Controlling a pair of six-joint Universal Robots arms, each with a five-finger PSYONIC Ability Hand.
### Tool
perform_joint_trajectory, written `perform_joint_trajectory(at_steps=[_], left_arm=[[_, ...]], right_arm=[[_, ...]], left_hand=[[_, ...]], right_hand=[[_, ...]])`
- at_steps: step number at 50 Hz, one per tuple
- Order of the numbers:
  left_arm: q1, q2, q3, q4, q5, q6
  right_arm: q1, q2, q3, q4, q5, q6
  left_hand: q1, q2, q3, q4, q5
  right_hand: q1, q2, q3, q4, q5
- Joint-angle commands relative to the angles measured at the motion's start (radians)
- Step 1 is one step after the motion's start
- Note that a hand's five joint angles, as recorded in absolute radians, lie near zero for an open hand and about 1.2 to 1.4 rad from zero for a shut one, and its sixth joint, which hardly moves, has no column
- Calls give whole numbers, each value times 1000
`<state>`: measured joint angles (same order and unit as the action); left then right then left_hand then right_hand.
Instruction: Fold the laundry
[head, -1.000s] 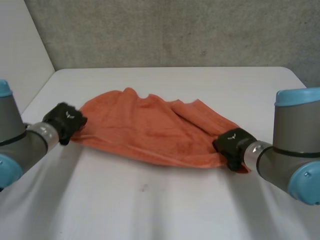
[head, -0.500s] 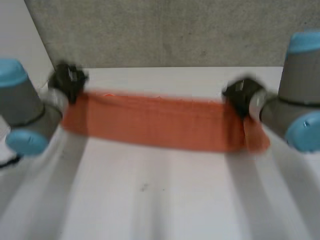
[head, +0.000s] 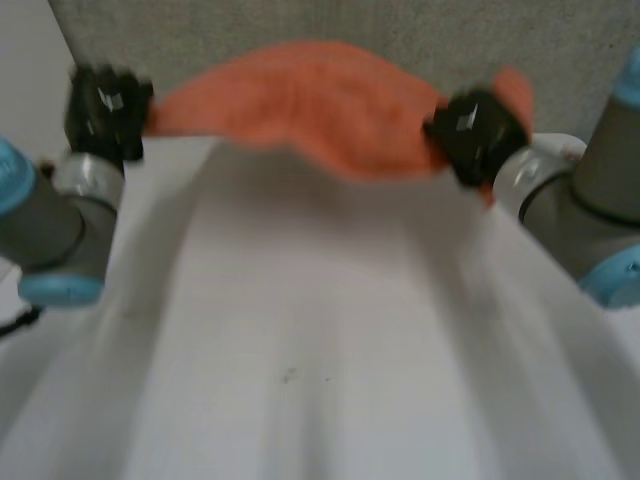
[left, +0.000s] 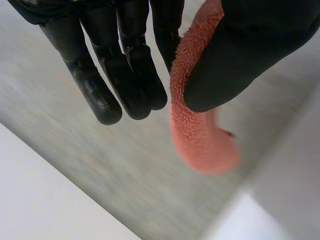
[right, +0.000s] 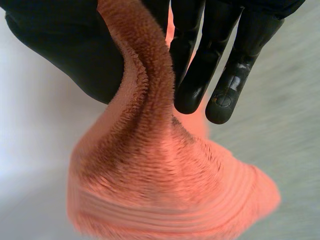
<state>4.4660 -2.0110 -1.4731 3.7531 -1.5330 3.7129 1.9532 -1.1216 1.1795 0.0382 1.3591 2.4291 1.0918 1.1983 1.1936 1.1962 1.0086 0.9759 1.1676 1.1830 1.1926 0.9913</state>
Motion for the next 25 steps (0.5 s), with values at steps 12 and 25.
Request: perform_joint_trajectory(at_steps=[12,25], left_arm=[[29,6,-300,-15,4,-68],[93,58,-319,-15,5,-70]], right_arm=[[-60,220,192,63,12,14],[-155,-38,457,-93,21,373]], left_hand=[[304,198,203,200,213],[304,198,203,200,213]], right_hand=[[-372,-564,-579,-589,-562],[-506,-698,-713,-723,-696]])
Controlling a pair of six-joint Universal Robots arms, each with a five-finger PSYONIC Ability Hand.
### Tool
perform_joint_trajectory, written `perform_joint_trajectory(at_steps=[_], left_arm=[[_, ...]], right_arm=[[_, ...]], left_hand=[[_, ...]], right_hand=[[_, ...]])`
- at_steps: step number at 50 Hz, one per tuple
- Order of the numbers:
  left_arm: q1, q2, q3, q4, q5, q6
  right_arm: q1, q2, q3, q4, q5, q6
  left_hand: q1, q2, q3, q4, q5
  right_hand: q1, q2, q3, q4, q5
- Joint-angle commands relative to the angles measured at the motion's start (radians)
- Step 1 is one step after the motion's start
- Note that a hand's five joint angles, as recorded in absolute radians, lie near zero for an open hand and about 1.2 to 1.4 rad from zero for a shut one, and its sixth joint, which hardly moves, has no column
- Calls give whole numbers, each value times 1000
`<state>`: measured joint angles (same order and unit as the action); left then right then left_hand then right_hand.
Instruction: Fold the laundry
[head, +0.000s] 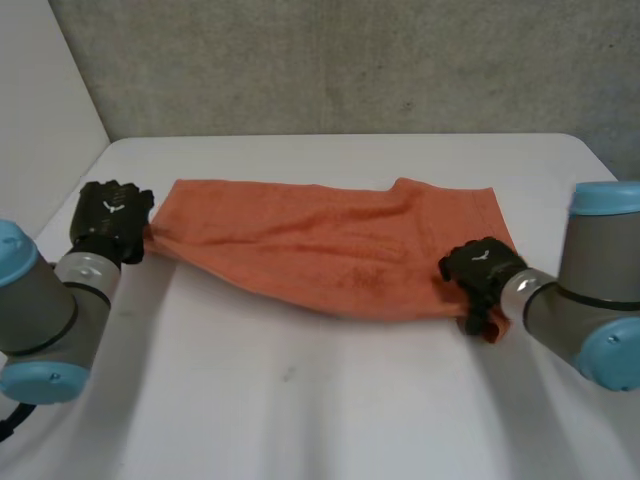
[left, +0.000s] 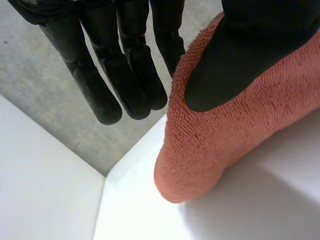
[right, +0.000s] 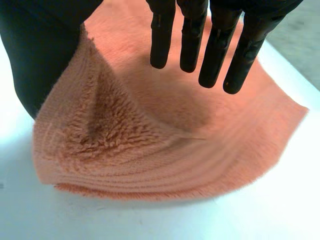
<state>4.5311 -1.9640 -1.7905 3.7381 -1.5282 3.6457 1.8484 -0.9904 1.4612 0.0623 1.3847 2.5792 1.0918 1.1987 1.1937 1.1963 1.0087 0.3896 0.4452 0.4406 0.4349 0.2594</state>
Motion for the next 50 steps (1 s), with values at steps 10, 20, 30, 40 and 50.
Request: perform_joint_trajectory(at_steps=[10,20,30,40,50], left_arm=[[42,13,-10,0,-1,-6],[42,14,-20,-4,-3,-6],[39,118,-32,-167,-3,-7],[66,365,-108,-455,3,-7],[114,527,-256,-607,105,4]], right_arm=[[-147,-257,418,-271,-6,343],[-202,-240,442,-282,-24,363],[-247,-402,378,-263,-99,322],[-314,-609,263,222,-99,-73],[-328,-613,260,461,-58,-384]], left_hand=[[304,198,203,200,213],[304,198,203,200,213],[304,198,203,200,213],[304,198,203,200,213],[304,198,203,200,213]], right_hand=[[118,62,67,73,74],[856,801,805,811,812],[1007,951,956,961,962],[1007,951,956,961,962],[1007,951,956,961,962]])
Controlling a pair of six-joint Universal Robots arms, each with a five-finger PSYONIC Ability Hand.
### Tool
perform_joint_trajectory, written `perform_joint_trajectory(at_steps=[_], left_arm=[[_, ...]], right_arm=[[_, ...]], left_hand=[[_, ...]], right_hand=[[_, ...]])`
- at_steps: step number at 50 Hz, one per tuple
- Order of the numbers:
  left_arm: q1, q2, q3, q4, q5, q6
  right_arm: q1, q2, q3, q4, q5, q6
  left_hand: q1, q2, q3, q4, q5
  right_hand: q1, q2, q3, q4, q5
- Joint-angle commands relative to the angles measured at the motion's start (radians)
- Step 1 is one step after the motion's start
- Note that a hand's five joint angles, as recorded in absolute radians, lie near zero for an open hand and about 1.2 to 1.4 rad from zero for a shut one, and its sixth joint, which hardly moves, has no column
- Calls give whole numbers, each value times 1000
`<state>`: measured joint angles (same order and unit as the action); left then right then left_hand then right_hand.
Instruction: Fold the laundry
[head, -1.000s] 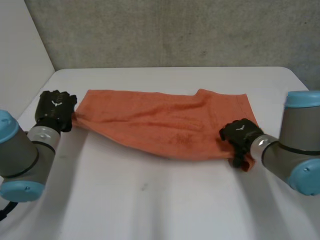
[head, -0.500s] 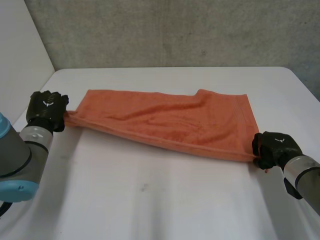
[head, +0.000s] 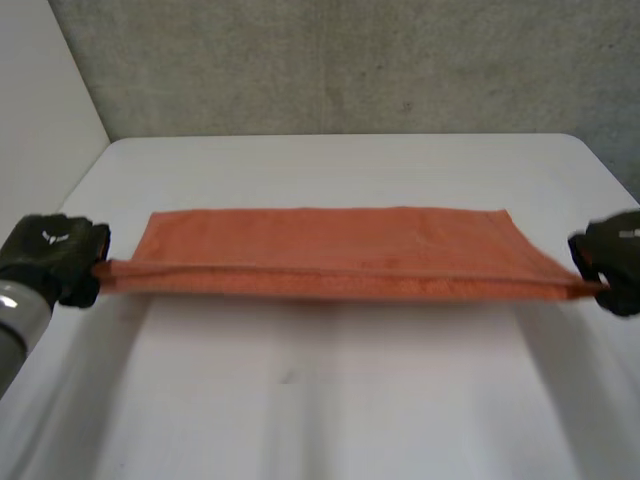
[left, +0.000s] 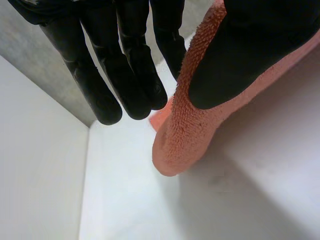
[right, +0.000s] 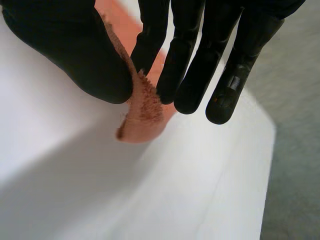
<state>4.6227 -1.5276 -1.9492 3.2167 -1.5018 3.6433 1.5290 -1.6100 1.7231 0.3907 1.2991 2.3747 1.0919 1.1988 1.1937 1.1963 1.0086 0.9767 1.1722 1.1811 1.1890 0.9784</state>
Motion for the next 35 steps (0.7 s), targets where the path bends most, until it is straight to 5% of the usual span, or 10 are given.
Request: perform_joint_trajectory(at_steps=[1,13,21,33,34,35], left_arm=[[24,90,-99,-83,81,5],[-2,-211,18,127,68,6],[-83,-483,281,248,-66,-2],[-131,-764,634,272,-94,11],[-133,-770,641,273,-88,11],[-133,-773,644,275,-86,12]], right_arm=[[-9,18,-7,116,26,-166],[118,375,-146,-217,43,-20],[154,580,-329,-352,143,38],[207,785,-548,-510,220,46],[209,789,-553,-518,221,46],[211,794,-557,-526,223,46]], left_hand=[[304,197,203,200,213],[304,197,203,200,213],[304,197,203,200,213],[304,197,203,200,213],[304,197,203,200,213],[304,197,203,200,213]], right_hand=[[420,224,215,207,243],[420,224,215,207,243],[420,224,215,207,243],[420,224,215,207,243],[368,173,164,156,192],[51,-145,-153,-161,-125]])
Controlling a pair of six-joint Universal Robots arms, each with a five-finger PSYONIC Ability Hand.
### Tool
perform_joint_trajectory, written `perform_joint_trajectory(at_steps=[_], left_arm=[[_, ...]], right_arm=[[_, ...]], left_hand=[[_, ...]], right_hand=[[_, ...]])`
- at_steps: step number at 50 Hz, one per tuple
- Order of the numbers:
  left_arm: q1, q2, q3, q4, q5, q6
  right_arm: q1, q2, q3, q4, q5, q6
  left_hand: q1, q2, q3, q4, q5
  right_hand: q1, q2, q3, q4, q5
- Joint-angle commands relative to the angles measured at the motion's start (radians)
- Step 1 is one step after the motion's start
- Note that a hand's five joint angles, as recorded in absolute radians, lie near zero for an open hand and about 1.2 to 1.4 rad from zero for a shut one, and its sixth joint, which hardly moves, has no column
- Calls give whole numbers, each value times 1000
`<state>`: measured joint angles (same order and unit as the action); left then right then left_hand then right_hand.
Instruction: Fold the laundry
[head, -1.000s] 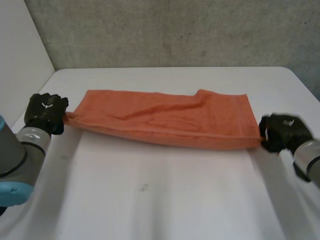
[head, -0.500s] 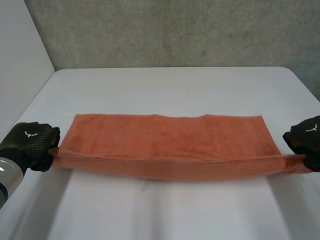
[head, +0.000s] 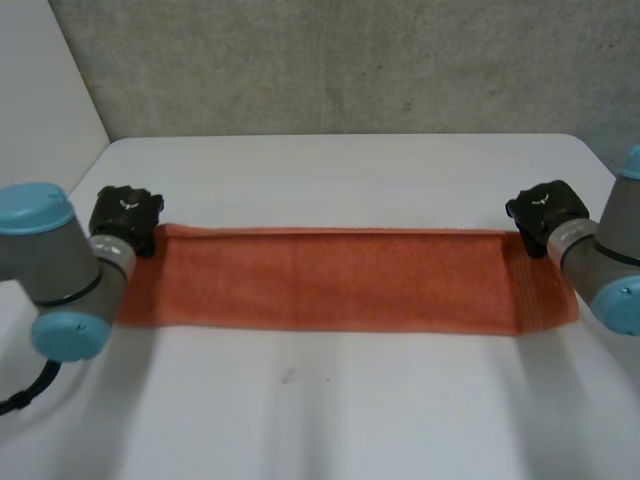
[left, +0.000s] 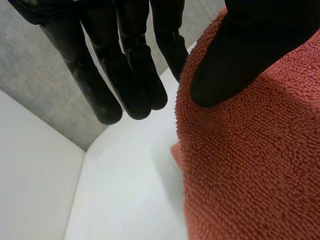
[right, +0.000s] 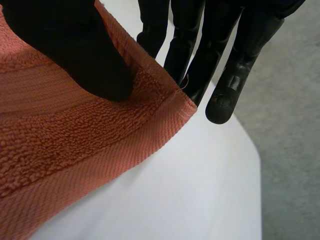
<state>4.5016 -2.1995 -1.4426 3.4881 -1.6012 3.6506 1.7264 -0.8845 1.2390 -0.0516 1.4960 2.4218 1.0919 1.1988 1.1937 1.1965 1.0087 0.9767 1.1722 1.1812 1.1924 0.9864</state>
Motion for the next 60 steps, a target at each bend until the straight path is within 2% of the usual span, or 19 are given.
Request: perform_joint_trajectory(at_steps=[1,2,5,12,19,24,31,36,43,47,54,60], left_arm=[[-18,-104,137,5,15,3],[-22,-104,137,8,17,5],[-50,-105,134,20,20,5],[-68,-69,93,28,37,3],[-67,49,-60,29,37,2],[-61,144,-192,31,44,-1],[-52,210,-338,49,102,-9],[-53,213,-367,92,109,-9],[-58,222,-367,105,109,-9],[-55,222,-374,105,109,-9],[-53,225,-386,105,109,-9],[-53,239,-386,105,107,-9]], right_arm=[[16,73,-76,-94,27,-3],[19,73,-79,-99,29,-1],[24,73,-81,-114,36,17],[15,47,-55,-126,50,154],[7,-108,62,-88,39,223],[-34,-217,193,30,-19,218],[-126,-249,329,122,-138,215],[-180,-243,387,44,-212,214],[-198,-176,390,-40,-221,212],[-205,-126,369,-74,-218,211],[-281,-131,335,-99,-148,162],[-364,-125,248,-97,16,-28]], left_hand=[[-207,-314,-309,-311,-298],[-465,-572,-567,-569,-556],[-892,-999,-994,-996,-983],[-908,-1015,-1009,-1012,-999],[-905,-1012,-1007,-1009,-996],[-911,-1018,-1012,-1015,-1002],[-911,-1018,-1012,-1015,-1002],[-905,-1012,-1007,-1009,-996],[-908,-1015,-1010,-1012,-999],[-908,-1015,-1010,-1012,-999],[-908,-1015,-1010,-1012,-999],[-908,-1015,-1010,-1012,-999]], right_hand=[[-534,-729,-738,-749,-718],[-763,-959,-968,-979,-947],[-802,-998,-1007,-1018,-986],[-802,-998,-1007,-1018,-986],[-802,-998,-1007,-1018,-986],[-802,-998,-1007,-1018,-986],[-802,-998,-1007,-1018,-986],[-601,-797,-806,-817,-786],[-323,-518,-527,-538,-507],[377,182,173,162,193],[420,224,215,204,235],[420,224,215,204,235]])
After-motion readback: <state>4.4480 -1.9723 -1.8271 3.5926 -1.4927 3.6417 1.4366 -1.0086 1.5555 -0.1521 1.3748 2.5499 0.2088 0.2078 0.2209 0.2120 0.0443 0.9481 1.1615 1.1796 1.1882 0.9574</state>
